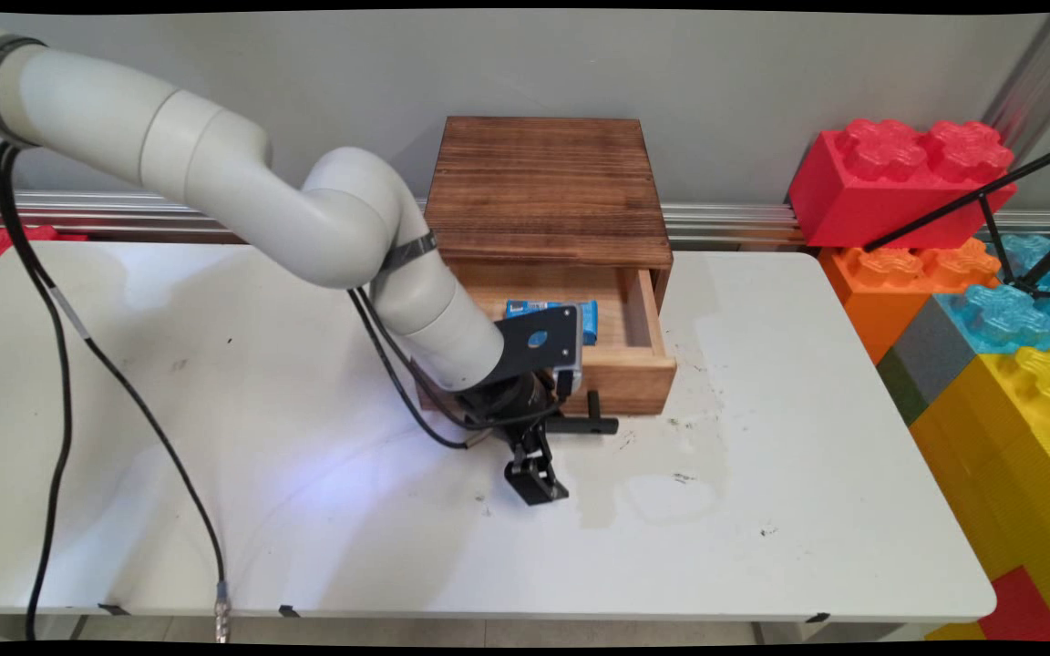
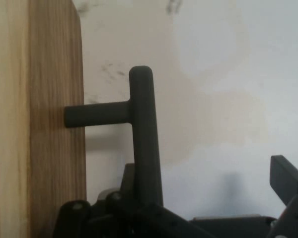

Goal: Open the drawer

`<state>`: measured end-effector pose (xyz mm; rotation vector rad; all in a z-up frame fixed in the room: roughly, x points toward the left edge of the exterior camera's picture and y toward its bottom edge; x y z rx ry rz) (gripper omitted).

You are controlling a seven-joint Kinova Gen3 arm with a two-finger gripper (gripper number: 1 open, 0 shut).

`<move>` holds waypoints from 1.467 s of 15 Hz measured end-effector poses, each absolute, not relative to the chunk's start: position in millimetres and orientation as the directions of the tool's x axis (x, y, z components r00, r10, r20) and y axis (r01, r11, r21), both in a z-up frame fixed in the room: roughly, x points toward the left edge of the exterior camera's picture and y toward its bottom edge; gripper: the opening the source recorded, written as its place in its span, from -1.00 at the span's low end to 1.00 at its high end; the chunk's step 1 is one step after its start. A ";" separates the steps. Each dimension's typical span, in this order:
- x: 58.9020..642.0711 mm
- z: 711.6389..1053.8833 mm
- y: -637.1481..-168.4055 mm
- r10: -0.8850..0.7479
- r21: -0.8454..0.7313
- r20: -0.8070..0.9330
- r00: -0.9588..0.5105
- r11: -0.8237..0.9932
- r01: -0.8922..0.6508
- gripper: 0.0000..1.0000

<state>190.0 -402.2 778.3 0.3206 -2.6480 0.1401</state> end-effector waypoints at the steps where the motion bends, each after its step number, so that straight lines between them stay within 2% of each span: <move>1: 188.9 779.5 -396.9 -0.201 -0.040 0.462 -0.864 0.968 -0.247 1.00; 15: 175.6 788.1 -332.3 -0.186 0.009 0.469 -0.863 0.979 -0.206 1.00; 22: 172.7 794.8 -316.3 -0.167 0.011 0.484 -0.859 0.983 -0.185 1.00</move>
